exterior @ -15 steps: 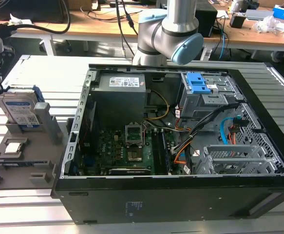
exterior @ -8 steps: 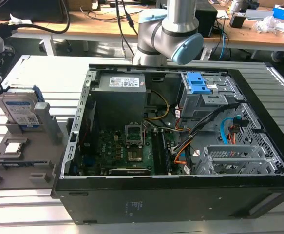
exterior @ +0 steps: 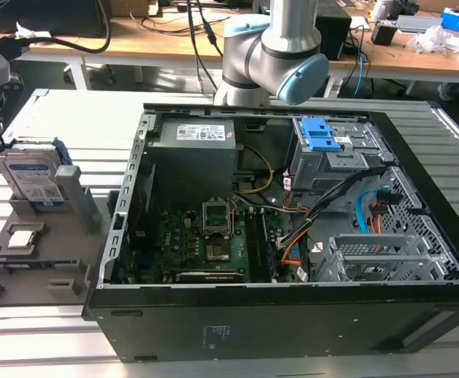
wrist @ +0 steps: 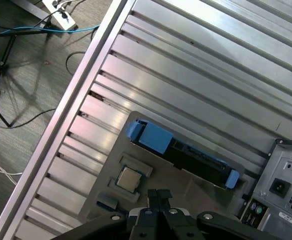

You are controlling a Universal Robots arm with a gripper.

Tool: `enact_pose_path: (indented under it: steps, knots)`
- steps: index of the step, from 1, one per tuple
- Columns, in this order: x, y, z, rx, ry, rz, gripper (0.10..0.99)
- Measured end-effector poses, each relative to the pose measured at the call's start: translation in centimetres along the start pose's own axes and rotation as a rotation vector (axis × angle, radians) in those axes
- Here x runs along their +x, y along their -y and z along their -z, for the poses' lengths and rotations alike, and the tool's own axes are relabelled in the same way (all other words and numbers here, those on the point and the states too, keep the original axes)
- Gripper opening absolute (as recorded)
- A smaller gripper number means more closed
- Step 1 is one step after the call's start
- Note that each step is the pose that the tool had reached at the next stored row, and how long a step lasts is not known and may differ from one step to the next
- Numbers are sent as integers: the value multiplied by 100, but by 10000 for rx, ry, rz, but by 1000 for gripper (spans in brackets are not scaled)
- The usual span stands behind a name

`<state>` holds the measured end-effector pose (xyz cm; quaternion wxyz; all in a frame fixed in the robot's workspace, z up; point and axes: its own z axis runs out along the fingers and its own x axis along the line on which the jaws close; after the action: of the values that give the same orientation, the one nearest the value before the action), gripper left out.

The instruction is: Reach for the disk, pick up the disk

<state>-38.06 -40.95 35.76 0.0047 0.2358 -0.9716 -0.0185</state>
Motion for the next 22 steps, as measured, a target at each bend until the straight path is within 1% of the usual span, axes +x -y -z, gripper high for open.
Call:
enact_pose_path:
  steps: [3,7,11,18,20,22]
  knots:
    - [0,0,0,1,-5,139,98]
    - [0,0,0,0,-20,522,98]
    - [0,0,0,1,-39,1004,98]
    - [0,0,0,1,-64,1662,98]
    - [0,0,0,1,-77,1990,98]
    - [0,0,0,2,-84,2201,98]
